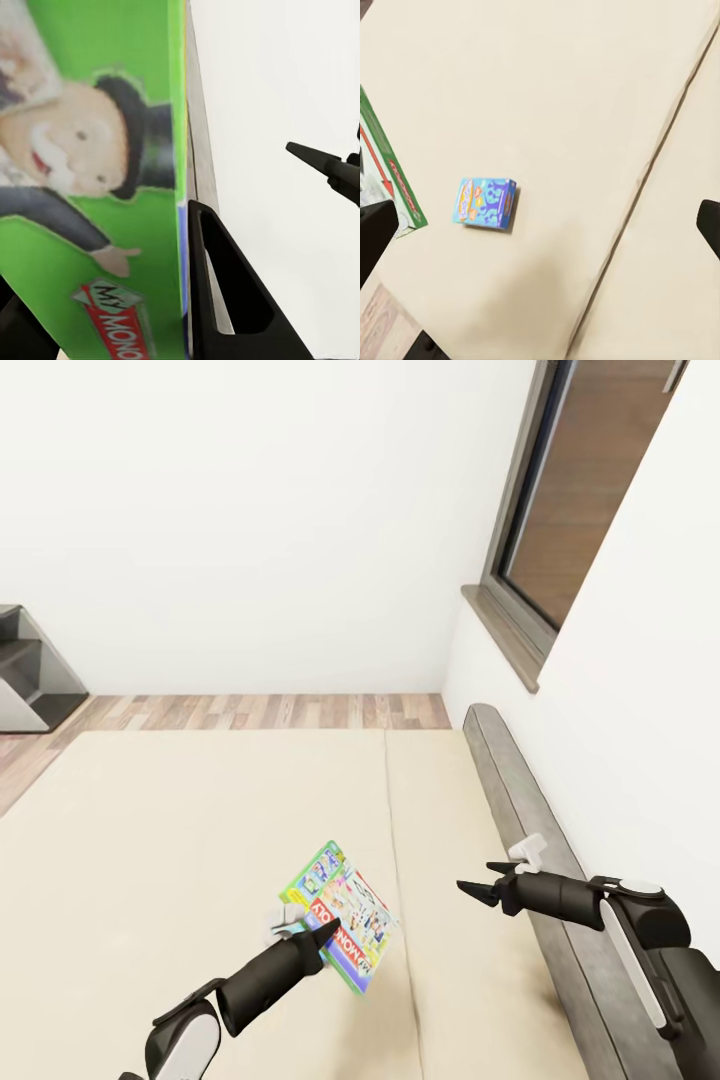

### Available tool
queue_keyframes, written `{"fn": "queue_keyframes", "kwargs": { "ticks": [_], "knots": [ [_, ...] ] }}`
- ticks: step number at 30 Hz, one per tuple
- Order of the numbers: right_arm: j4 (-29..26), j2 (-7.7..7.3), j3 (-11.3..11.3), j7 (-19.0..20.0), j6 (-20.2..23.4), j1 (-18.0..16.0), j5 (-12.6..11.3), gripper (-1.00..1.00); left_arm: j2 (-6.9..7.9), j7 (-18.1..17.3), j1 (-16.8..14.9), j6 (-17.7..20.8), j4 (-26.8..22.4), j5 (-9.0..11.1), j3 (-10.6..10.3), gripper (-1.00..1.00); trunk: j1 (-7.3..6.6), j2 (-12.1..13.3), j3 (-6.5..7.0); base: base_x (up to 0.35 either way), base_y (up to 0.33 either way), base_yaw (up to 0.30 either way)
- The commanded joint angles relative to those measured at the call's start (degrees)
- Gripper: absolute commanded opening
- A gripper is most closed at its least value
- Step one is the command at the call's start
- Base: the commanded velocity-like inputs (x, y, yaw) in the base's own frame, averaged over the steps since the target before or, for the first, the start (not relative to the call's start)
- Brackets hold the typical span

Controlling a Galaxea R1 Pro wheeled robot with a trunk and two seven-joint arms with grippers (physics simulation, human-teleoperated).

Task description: Put all the toys in the child's room - the three board games (two on the bed and one on the table), the two jigsaw puzzles on the table, and the tennis ball on the table - inside the toy box on the table in the child's room.

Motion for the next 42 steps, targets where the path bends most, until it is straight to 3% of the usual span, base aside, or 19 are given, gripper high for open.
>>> {"fn": "queue_keyframes", "kwargs": {
  "ticks": [1, 24, 32, 42],
  "knots": [
    [-0.02, 0.03, -0.03, 0.02, 0.47, -0.04, -0.3, 1.0, 0.03, 0.03, 0.0, 0.29, 0.01, 0.48, 0.25, -1.0, 0.03, -0.1, 0.0, 0.0, 0.0, 0.0],
    [-0.03, 0.24, 0.05, -0.04, 0.47, 0.37, -0.25, 1.0, 0.03, -0.31, 0.99, 0.1, 0.09, 0.33, 1.57, -1.0, 0.03, -0.1, 2.02, 0.0, 0.0, 0.0],
    [-0.03, 0.48, 3.08, -0.17, 0.47, 0.41, -0.15, 1.0, 0.03, -0.37, 1.1, 0.06, 0.04, 0.33, 1.58, -1.0, 0.03, -0.1, 2.72, 0.0, 0.0, 0.0],
    [-0.03, 0.84, 4.66, -0.32, 0.47, 0.47, -0.13, 1.0, 0.03, -0.39, 1.2, 0.03, -0.1, 0.3, 1.6, -1.0, 0.03, -0.1, 3.6, 0.0, 0.0, 0.0]
  ]
}}
